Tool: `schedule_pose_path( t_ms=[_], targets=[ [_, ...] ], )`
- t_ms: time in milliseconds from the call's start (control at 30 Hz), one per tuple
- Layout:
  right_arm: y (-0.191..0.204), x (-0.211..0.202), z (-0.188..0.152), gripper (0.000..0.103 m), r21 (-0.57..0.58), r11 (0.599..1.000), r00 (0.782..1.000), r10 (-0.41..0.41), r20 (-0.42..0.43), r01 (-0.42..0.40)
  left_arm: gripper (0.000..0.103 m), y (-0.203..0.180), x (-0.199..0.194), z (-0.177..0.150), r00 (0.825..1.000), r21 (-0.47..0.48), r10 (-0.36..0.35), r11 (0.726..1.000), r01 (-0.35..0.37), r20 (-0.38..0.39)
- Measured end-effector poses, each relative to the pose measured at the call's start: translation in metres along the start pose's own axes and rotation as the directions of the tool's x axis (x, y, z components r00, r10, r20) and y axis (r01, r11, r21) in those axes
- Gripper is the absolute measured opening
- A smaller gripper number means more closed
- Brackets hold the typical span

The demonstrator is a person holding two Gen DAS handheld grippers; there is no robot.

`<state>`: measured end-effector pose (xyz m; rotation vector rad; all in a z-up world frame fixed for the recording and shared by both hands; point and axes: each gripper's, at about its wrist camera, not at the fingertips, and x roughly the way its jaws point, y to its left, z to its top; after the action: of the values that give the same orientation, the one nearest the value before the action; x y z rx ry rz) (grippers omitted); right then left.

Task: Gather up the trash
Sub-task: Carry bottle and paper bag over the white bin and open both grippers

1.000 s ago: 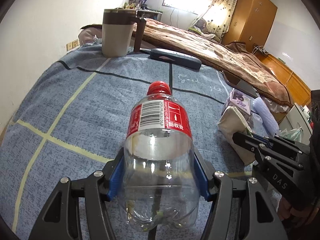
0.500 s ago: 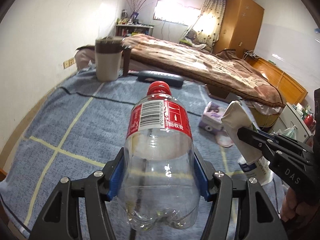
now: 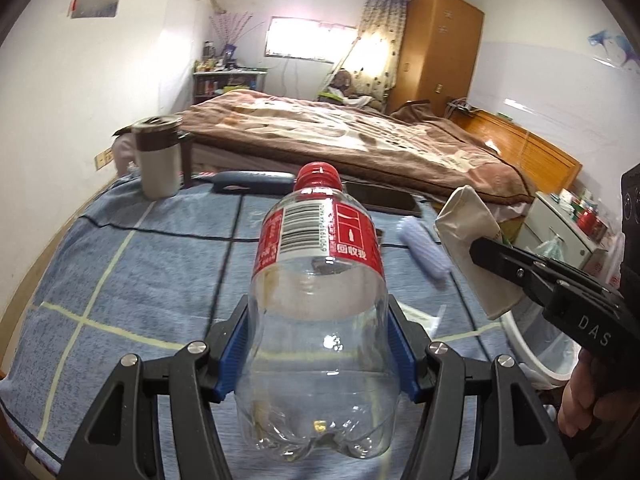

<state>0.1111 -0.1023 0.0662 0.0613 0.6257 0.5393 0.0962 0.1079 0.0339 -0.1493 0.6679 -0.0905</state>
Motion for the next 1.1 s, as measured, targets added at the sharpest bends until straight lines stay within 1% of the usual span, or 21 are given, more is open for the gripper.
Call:
schedule_pose_path(
  t_ms=[267,533,633,800,933,1000,1100],
  targets=[
    [-0.031,-0.032,-0.007,0.007,0.042,0.996,0.997,-0.074,0.029,0.073,0.064,-0.049,0.002,0.002,0.997,0.063,-0.075,0.995,0.075,-0.002],
    [-0.074,-0.064,-0.019,0.007,0.101,0.981,0.984,-0.171,0.039,0.167,0.064,-0.114,0.016,0.001,0.984,0.145,-0.173,0.974,0.177,-0.035],
    [-0.093,-0.075,-0.024,0.008,0.134,0.971,0.979,-0.202,0.03,0.196,0.064,-0.14,0.023,-0.001,0.975,0.167,-0.216,0.96,0.223,-0.059],
    [-0.123,-0.085,-0.033,0.008,0.18,0.95,0.965,-0.262,0.007,0.257,0.064,-0.182,0.036,-0.007,0.959,0.207,-0.265,0.937,0.281,-0.104],
    [-0.147,-0.088,-0.041,0.008,0.213,0.929,0.953,-0.303,-0.028,0.301,0.064,-0.214,0.049,-0.013,0.945,0.231,-0.291,0.919,0.32,-0.149],
    [-0.157,-0.091,-0.048,0.008,0.232,0.922,0.95,-0.308,-0.046,0.31,0.064,-0.229,0.055,-0.015,0.935,0.232,-0.311,0.909,0.345,-0.171],
    [-0.173,-0.092,-0.056,0.008,0.262,0.905,0.942,-0.325,-0.076,0.334,0.064,-0.248,0.065,-0.021,0.927,0.246,-0.315,0.9,0.36,-0.202]
  ],
)
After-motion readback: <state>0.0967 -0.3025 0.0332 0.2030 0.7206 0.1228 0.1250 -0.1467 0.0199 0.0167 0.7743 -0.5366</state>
